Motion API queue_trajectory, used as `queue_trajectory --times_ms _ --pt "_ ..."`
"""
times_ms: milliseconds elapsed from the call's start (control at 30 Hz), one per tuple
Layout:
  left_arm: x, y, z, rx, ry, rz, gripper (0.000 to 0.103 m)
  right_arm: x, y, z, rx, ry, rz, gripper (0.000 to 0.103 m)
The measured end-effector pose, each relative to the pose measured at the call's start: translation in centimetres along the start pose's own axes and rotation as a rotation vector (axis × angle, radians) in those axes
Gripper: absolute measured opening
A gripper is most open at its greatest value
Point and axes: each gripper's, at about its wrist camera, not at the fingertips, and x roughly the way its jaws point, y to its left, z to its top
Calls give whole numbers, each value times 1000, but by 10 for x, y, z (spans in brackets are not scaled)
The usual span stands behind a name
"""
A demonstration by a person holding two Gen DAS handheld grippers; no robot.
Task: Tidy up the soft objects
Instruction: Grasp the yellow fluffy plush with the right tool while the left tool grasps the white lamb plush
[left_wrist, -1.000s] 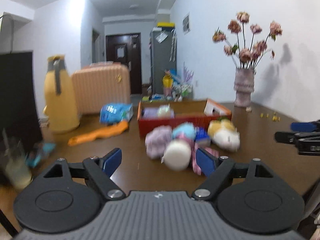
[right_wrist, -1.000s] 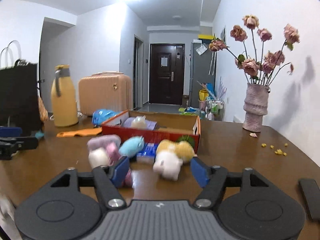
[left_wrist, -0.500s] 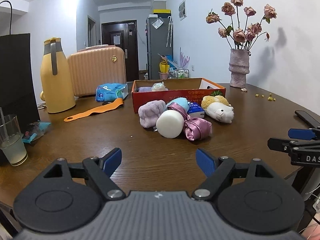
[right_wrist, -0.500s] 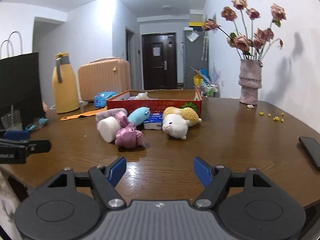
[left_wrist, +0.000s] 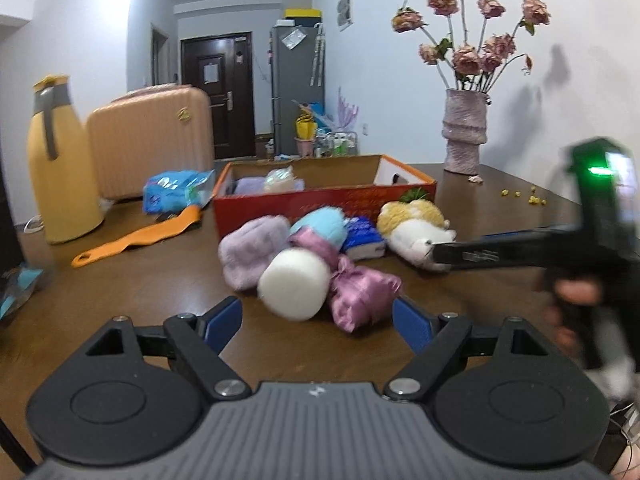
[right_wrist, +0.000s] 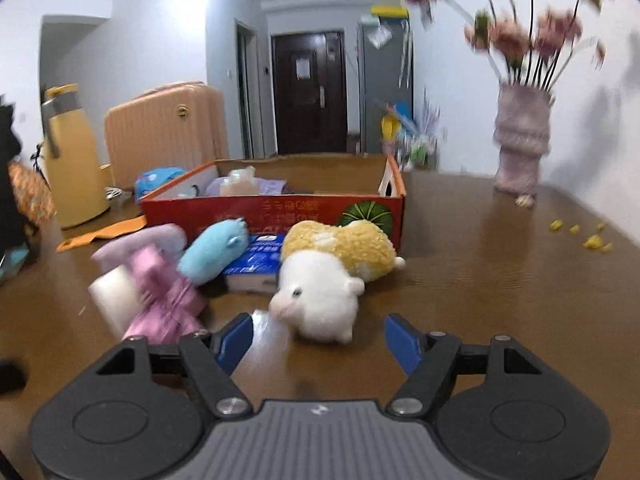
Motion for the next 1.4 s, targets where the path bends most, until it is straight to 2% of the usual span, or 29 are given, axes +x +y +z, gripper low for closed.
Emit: queue_trajectory --times_ms 100,167,200,300,367,433,467,533,600,667,733,800,933,967,1000,1067,1200,1267,1333,1400 --pt "9 -6 9 10 -4 5 84 31 -7 14 20 15 20 69" --pt "13 -7 12 6 3 10 84 47 -13 17 56 43 45 56" --pt "14 -7 13 6 4 9 84 49 -16 16 81 52 67 49" --pt "11 -4 9 7 11 15 84 24 -16 1 131 31 84 48" --pt "12 1 4 3 31 30 84 0 -7 -14 185 47 133 52" --pt "14 6 -1 2 59 58 84 -29 2 -33 244 63 258 72" --pt "15 7 -2 3 69 68 84 -42 5 -41 266 46 296 76" --pt "15 8 -4 -8 85 76 84 -68 6 -51 262 2 342 75" --pt "17 4 -5 -34 97 38 84 -85 -3 -50 233 -55 321 75" --pt "21 -2 -5 -69 121 -35 84 -89 -18 -44 201 -116 223 75" --pt "29 -11 -5 -107 167 -103 81 -77 -30 -37 167 -116 146 71" --pt "36 -20 -5 -148 209 -157 76 -57 -40 -30 138 -101 164 70" --pt "45 -37 -3 -154 237 -231 67 -19 -51 -17 109 -34 310 54" --pt "49 -40 -4 -153 246 -238 60 -14 -52 -16 121 -24 328 50" --pt "54 -42 -5 -154 261 -230 52 -11 -53 -16 134 -11 342 37" --pt "60 -39 -7 -170 284 -220 42 -19 -55 -25 167 5 337 35" --pt "53 -13 -5 -229 276 -183 41 -60 -52 -47 240 6 292 31" --pt "47 -4 0 -245 253 -205 42 -80 -47 -56 244 -17 265 31" --pt "46 -2 7 -243 235 -261 47 -90 -45 -60 260 -45 243 33" --pt "50 -7 11 -231 230 -265 52 -90 -43 -58 233 -58 222 36"
